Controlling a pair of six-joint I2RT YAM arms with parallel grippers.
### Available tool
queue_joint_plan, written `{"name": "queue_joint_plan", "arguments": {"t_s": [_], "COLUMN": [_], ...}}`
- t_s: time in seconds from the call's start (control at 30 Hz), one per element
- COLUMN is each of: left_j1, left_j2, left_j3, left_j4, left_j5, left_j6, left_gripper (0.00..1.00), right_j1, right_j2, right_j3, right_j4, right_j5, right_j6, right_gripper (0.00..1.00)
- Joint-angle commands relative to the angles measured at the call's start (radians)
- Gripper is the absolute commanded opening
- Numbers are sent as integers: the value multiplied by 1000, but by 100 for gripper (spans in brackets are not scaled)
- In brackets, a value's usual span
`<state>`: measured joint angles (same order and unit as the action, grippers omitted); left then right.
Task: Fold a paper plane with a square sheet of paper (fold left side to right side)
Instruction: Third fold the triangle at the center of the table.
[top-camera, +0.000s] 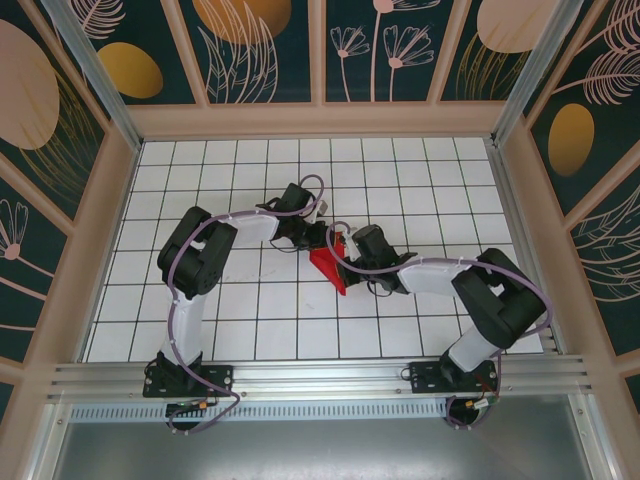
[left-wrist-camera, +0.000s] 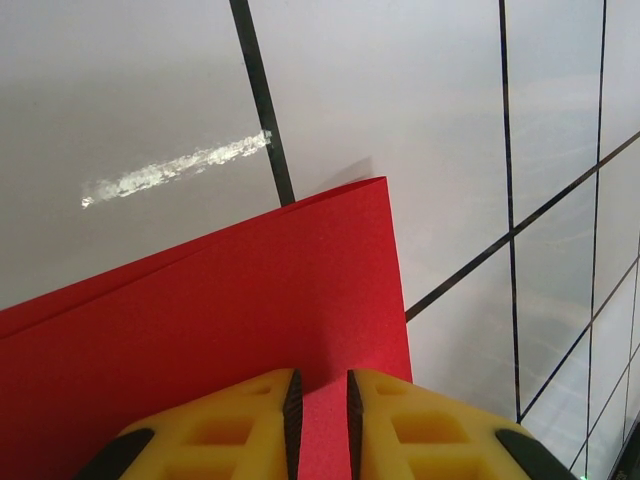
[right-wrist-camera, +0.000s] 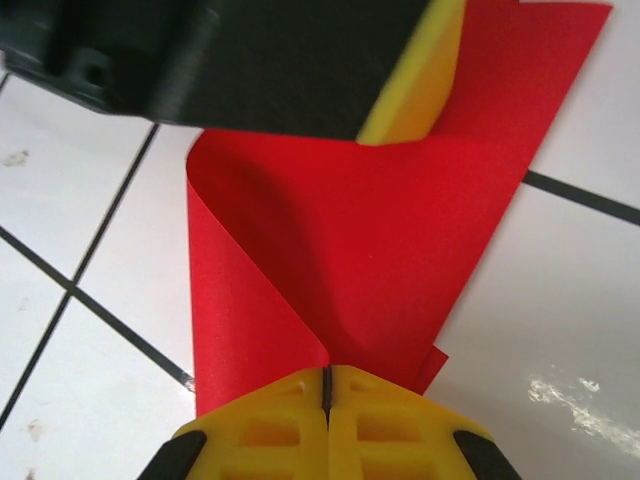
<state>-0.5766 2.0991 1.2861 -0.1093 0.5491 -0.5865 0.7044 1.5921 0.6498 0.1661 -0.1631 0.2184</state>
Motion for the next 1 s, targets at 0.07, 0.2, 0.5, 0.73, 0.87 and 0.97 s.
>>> {"name": "queue_joint_plan", "arguments": {"t_s": [0.07,0.2,0.5,0.73,0.87,0.97], "left_j1": [-17,-17,-17,-17,-18,-19], "left_j2": [61,61,64,67,65,66], "left_j3": [-7,-8,-10,-16,-19,-22], "left_j4": [-50,-49,-47,-40,-38,-36], "left_j5": [-38,-38,-39,-37,-37,-38], "left_j6": [27,26,25,24,22,22], "left_gripper": [23,23,22,22,22,22], "right_j1": [-10,-11,-19,-22,-23,-22], "right_j2": [26,37,68,71,75,73], "right_j3": [32,43,62,63,70,71], "right_j4": [-3,0,-15,-5,-3,-2], "right_j5": [-16,-14,3,8,9,1], "right_j6": [26,27,30,42,43,41], "right_gripper": [0,0,0,0,0,0]}}
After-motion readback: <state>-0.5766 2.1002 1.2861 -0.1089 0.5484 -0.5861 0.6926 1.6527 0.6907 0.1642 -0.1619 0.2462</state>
